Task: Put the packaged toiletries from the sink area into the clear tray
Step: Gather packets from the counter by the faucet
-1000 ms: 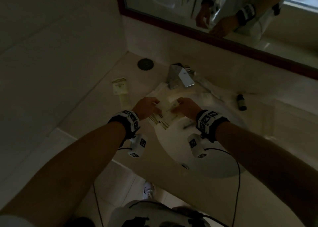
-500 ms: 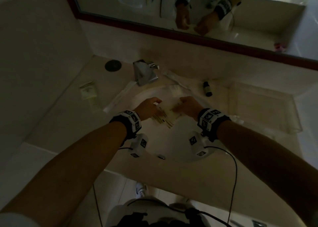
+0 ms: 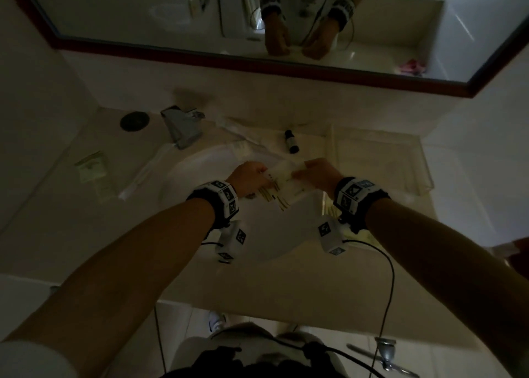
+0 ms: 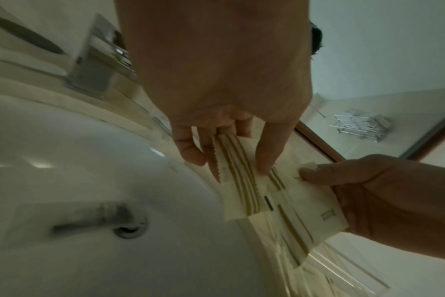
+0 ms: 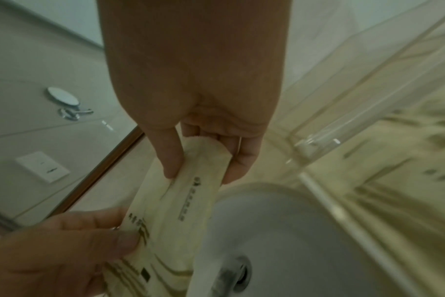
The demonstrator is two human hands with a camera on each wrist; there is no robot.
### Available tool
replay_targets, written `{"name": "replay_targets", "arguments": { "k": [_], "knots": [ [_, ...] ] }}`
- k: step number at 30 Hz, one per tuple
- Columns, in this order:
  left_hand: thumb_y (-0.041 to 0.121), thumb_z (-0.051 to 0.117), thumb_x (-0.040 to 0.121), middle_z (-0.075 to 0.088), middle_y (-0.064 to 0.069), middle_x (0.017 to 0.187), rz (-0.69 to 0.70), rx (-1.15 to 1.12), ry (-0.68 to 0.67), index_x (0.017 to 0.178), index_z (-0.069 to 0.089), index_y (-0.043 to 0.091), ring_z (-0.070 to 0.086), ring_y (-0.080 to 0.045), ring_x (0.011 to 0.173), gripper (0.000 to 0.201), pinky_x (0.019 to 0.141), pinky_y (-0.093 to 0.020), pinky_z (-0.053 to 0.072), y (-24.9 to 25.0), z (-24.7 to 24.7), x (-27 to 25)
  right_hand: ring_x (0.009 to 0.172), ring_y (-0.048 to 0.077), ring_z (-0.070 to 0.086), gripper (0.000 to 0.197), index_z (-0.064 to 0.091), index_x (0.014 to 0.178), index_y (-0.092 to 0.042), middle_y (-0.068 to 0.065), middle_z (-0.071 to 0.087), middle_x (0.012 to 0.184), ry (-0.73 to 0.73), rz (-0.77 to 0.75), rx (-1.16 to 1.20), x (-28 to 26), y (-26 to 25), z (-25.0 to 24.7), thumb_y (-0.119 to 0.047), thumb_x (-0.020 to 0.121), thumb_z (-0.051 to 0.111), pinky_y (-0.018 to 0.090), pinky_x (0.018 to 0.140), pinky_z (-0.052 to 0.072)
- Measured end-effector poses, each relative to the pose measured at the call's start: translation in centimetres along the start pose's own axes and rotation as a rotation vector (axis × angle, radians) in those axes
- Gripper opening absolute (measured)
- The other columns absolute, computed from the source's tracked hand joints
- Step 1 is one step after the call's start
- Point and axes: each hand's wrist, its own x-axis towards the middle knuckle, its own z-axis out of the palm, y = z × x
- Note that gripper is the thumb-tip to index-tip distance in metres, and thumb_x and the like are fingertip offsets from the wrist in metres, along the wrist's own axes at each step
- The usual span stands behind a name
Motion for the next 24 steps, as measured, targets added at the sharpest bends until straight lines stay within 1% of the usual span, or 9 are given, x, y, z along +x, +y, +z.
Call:
{"name": "replay_targets", "arguments": {
  "k": [2, 3, 6, 11, 13, 16, 20, 22, 24],
  "knots": [
    [0.018, 0.066, 0.086, 0.065, -0.013, 0.089, 0.019, 0.010, 0.000, 0.095, 0.066, 0.006, 0.060, -0.023, 0.075, 0.014, 0.069, -0.034, 0.055, 1.0, 1.3, 0.2, 0.104, 0.032, 0.065, 0.037, 0.066, 0.110, 0.004, 0.019, 0.067, 0.114, 0.011, 0.007, 0.026, -0.4, 1.0, -1.6, -0.019, 0.082, 0.073, 0.046, 0.096, 0.052],
    [0.016, 0.066, 0.086, 0.062, -0.009, 0.078, 0.030, 0.016, 0.001, 0.091, 0.066, 0.005, 0.057, -0.019, 0.066, 0.012, 0.059, -0.026, 0.053, 1.5, 2.0, 0.4, 0.104, 0.032, 0.065, 0.037, 0.066, 0.110, 0.003, 0.018, 0.067, 0.114, 0.015, 0.011, 0.033, -0.6, 1.4, -2.3, -0.019, 0.081, 0.073, 0.046, 0.096, 0.052],
    [0.011, 0.067, 0.085, 0.051, 0.000, 0.061, 0.053, 0.055, -0.008, 0.085, 0.063, 0.005, 0.045, -0.010, 0.050, 0.007, 0.039, -0.010, 0.035, 3.3, 3.7, 0.5, 0.106, 0.035, 0.064, 0.036, 0.065, 0.113, 0.004, 0.020, 0.065, 0.115, 0.045, 0.023, 0.070, -1.2, 2.9, -4.3, -0.015, 0.083, 0.071, 0.047, 0.095, 0.052],
    [0.017, 0.069, 0.079, 0.051, -0.005, 0.067, 0.096, 0.130, -0.028, 0.072, 0.060, 0.005, 0.051, -0.017, 0.066, 0.017, 0.065, -0.028, 0.041, 5.8, 7.1, 1.7, 0.097, 0.029, 0.060, 0.032, 0.063, 0.115, 0.007, 0.015, 0.062, 0.104, 0.037, 0.029, 0.022, -2.3, 5.9, -8.7, -0.004, 0.084, 0.065, 0.039, 0.085, 0.052],
    [0.016, 0.070, 0.079, 0.047, -0.007, 0.066, 0.116, 0.150, -0.030, 0.063, 0.051, 0.009, 0.048, -0.018, 0.066, 0.025, 0.064, -0.031, 0.037, 6.7, 8.4, 2.0, 0.092, 0.026, 0.057, 0.032, 0.063, 0.114, 0.008, 0.014, 0.060, 0.100, 0.041, 0.035, 0.007, -2.8, 7.1, -10.4, 0.001, 0.083, 0.064, 0.033, 0.075, 0.051],
    [0.016, 0.070, 0.080, 0.050, -0.003, 0.067, 0.127, 0.161, -0.022, 0.070, 0.056, 0.010, 0.049, -0.016, 0.065, 0.019, 0.063, -0.026, 0.037, 8.3, 10.2, 2.1, 0.093, 0.026, 0.057, 0.038, 0.061, 0.119, 0.006, 0.014, 0.060, 0.103, 0.073, 0.033, -0.002, -3.4, 8.6, -12.4, 0.002, 0.081, 0.066, 0.026, 0.063, 0.050],
    [0.019, 0.069, 0.080, 0.062, -0.007, 0.083, 0.139, 0.187, 0.035, 0.086, 0.064, 0.009, 0.058, -0.020, 0.077, 0.013, 0.069, -0.030, 0.044, 9.6, 12.3, 2.5, 0.093, 0.028, 0.056, 0.029, 0.061, 0.111, 0.012, 0.015, 0.057, 0.098, 0.151, 0.044, 0.007, -4.2, 10.4, -14.8, 0.003, 0.084, 0.062, 0.040, 0.077, 0.053],
    [0.018, 0.067, 0.081, 0.063, -0.008, 0.086, 0.140, 0.210, 0.061, 0.086, 0.063, 0.012, 0.060, -0.022, 0.080, 0.009, 0.070, -0.031, 0.047, 10.0, 13.1, 2.7, 0.103, 0.033, 0.057, 0.031, 0.059, 0.115, 0.011, 0.018, 0.057, 0.104, 0.211, 0.065, 0.017, -4.5, 11.3, -15.8, 0.003, 0.085, 0.061, 0.045, 0.091, 0.051],
    [0.017, 0.066, 0.082, 0.063, -0.008, 0.086, 0.141, 0.234, 0.075, 0.087, 0.062, 0.012, 0.059, -0.022, 0.080, 0.008, 0.071, -0.032, 0.048, 10.4, 13.7, 3.0, 0.113, 0.036, 0.054, 0.034, 0.058, 0.120, 0.005, 0.019, 0.057, 0.114, 0.265, 0.079, 0.031, -4.6, 12.3, -16.7, 0.002, 0.086, 0.059, 0.043, 0.094, 0.050]
  ]
}}
